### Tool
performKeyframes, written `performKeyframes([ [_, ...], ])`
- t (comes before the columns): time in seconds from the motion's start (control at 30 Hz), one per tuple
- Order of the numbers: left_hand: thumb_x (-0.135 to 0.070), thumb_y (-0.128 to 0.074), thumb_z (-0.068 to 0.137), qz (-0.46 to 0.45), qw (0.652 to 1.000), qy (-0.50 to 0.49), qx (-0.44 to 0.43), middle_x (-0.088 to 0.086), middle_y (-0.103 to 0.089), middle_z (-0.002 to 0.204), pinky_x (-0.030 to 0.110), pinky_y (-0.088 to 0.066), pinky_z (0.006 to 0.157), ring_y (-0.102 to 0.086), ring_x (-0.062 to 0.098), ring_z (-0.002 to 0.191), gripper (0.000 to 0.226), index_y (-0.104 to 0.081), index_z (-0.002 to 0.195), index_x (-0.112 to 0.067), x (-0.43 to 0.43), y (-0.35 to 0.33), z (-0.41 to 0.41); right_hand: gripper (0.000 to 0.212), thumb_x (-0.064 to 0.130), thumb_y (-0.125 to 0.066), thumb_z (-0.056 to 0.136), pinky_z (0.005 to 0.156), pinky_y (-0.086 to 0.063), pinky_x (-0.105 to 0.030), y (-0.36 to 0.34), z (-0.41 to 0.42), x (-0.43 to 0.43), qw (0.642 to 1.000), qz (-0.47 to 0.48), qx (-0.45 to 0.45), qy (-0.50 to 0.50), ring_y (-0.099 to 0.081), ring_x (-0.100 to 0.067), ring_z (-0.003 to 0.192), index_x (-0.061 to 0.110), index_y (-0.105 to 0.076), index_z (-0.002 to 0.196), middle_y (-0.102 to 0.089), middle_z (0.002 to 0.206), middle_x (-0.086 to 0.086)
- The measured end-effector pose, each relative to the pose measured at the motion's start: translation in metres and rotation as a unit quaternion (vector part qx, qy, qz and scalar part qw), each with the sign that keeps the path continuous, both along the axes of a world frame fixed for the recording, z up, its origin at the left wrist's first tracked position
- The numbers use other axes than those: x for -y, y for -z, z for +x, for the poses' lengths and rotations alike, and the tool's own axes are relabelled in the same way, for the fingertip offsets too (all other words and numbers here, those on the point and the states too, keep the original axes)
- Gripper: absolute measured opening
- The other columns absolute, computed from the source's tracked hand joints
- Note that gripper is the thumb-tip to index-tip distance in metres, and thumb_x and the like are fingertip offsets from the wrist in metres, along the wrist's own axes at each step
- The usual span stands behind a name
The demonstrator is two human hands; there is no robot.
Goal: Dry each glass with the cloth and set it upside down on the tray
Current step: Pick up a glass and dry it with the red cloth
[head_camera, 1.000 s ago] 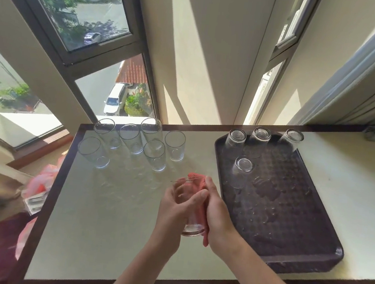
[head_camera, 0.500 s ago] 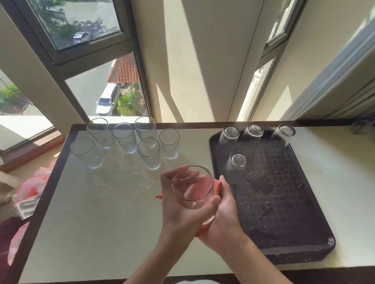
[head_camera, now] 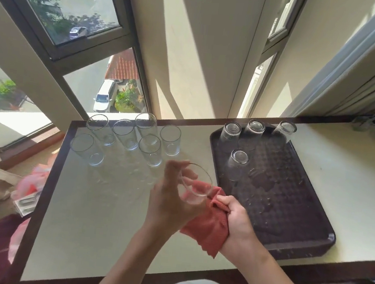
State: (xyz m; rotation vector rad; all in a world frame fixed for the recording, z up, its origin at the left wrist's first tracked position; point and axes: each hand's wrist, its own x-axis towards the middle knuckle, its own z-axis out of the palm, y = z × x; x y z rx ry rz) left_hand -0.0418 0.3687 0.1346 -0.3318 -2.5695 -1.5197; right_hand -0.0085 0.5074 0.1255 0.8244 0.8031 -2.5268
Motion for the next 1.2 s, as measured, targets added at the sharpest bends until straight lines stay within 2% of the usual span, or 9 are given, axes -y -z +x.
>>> performKeyframes([
  [0.23, -0.039, -0.082, 0.045, -0.182, 0.972, 0.072, 0.129, -0.017, -0.065, 0.074, 0.020, -0.049, 0.062, -0.064, 0.002, 0.065, 0.070, -0.050, 0.108, -0.041, 0.026, 0.007, 0.016, 0.042, 0.033, -0.051, 0.084, 0.101, -0.044, -0.052, -0.018, 0.017, 0.000, 0.963, 0.191, -0.165, -0.089, -0.061, -0.030, 0.102, 0.019, -0.070, 0.119, -0.064, 0.124, -0.028],
  [0.33, -0.044, -0.074, 0.044, -0.185, 0.975, 0.062, 0.103, -0.013, -0.070, 0.071, 0.022, -0.050, 0.060, -0.065, 0.007, 0.063, 0.076, -0.052, 0.117, -0.039, 0.020, 0.003, 0.017, 0.051, 0.032, -0.038, 0.090, 0.090, -0.047, -0.017, -0.013, 0.018, 0.025, 0.881, 0.359, -0.258, -0.168, -0.058, 0.005, 0.102, 0.044, -0.050, 0.138, -0.054, 0.143, 0.006],
  [0.43, -0.046, -0.077, 0.044, -0.197, 0.976, 0.063, 0.072, -0.017, -0.072, 0.077, 0.022, -0.052, 0.064, -0.068, 0.004, 0.070, 0.075, -0.050, 0.113, -0.041, 0.022, -0.001, 0.017, 0.044, 0.039, -0.033, 0.100, 0.084, -0.045, -0.007, -0.006, -0.003, 0.027, 0.880, 0.362, -0.245, -0.186, -0.054, 0.016, 0.102, 0.056, -0.037, 0.140, -0.041, 0.150, 0.019],
  [0.6, -0.052, -0.078, 0.036, -0.178, 0.978, 0.043, 0.098, -0.021, -0.067, 0.077, 0.020, -0.049, 0.062, -0.069, 0.003, 0.071, 0.077, -0.055, 0.108, -0.035, 0.035, -0.002, 0.010, 0.056, 0.053, -0.037, 0.093, 0.117, -0.032, -0.029, -0.001, 0.012, 0.036, 0.864, 0.376, -0.263, -0.207, -0.041, 0.006, 0.134, 0.051, -0.027, 0.148, -0.033, 0.153, 0.022],
  [0.73, -0.056, -0.072, 0.039, -0.228, 0.968, 0.070, 0.077, -0.011, -0.073, 0.082, 0.031, -0.055, 0.068, -0.072, 0.015, 0.076, 0.081, -0.054, 0.114, -0.031, 0.028, 0.000, 0.013, 0.051, 0.057, -0.035, 0.094, 0.068, -0.053, -0.012, 0.001, 0.003, 0.035, 0.877, 0.366, -0.239, -0.203, -0.065, 0.003, 0.089, 0.045, -0.042, 0.142, -0.060, 0.115, 0.006],
  [0.87, -0.039, -0.082, 0.047, -0.094, 0.981, 0.077, 0.151, -0.013, -0.073, 0.076, 0.034, -0.057, 0.067, -0.071, 0.005, 0.070, 0.064, -0.054, 0.104, -0.032, 0.032, 0.018, 0.018, 0.042, 0.034, -0.036, 0.105, 0.037, -0.042, -0.016, 0.008, -0.020, 0.026, 0.905, 0.321, -0.175, -0.219, -0.054, -0.006, 0.044, 0.000, -0.060, 0.112, -0.053, 0.080, -0.022],
  [1.0, -0.035, -0.085, 0.039, 0.059, 0.963, -0.028, 0.261, -0.006, -0.075, 0.081, 0.029, -0.060, 0.068, -0.073, 0.011, 0.075, 0.071, -0.057, 0.103, -0.027, 0.042, 0.022, 0.021, 0.033, 0.045, -0.046, 0.100, 0.079, -0.057, -0.031, 0.039, -0.023, 0.028, 0.873, 0.413, -0.137, -0.218, -0.071, -0.009, 0.086, 0.024, -0.071, 0.106, -0.074, 0.096, 0.001],
  [1.1, -0.012, -0.089, 0.042, 0.162, 0.935, -0.058, 0.311, 0.010, -0.077, 0.088, 0.022, -0.057, 0.062, -0.076, 0.017, 0.077, 0.076, -0.056, 0.110, -0.016, 0.048, 0.021, 0.019, 0.060, 0.078, -0.040, 0.080, 0.104, -0.046, -0.049, 0.064, -0.019, 0.027, 0.823, 0.471, -0.106, -0.299, -0.056, -0.025, 0.121, 0.037, -0.068, 0.114, -0.060, 0.128, -0.005],
  [1.2, 0.001, -0.091, 0.043, 0.213, 0.921, -0.046, 0.323, 0.008, -0.078, 0.089, 0.019, -0.055, 0.061, -0.076, 0.017, 0.079, 0.082, -0.056, 0.114, -0.015, 0.048, 0.016, 0.014, 0.038, 0.047, -0.040, 0.099, 0.118, -0.024, -0.046, 0.064, -0.013, 0.024, 0.744, 0.552, -0.134, -0.352, -0.035, -0.025, 0.136, 0.026, -0.068, 0.114, -0.058, 0.134, 0.000],
])
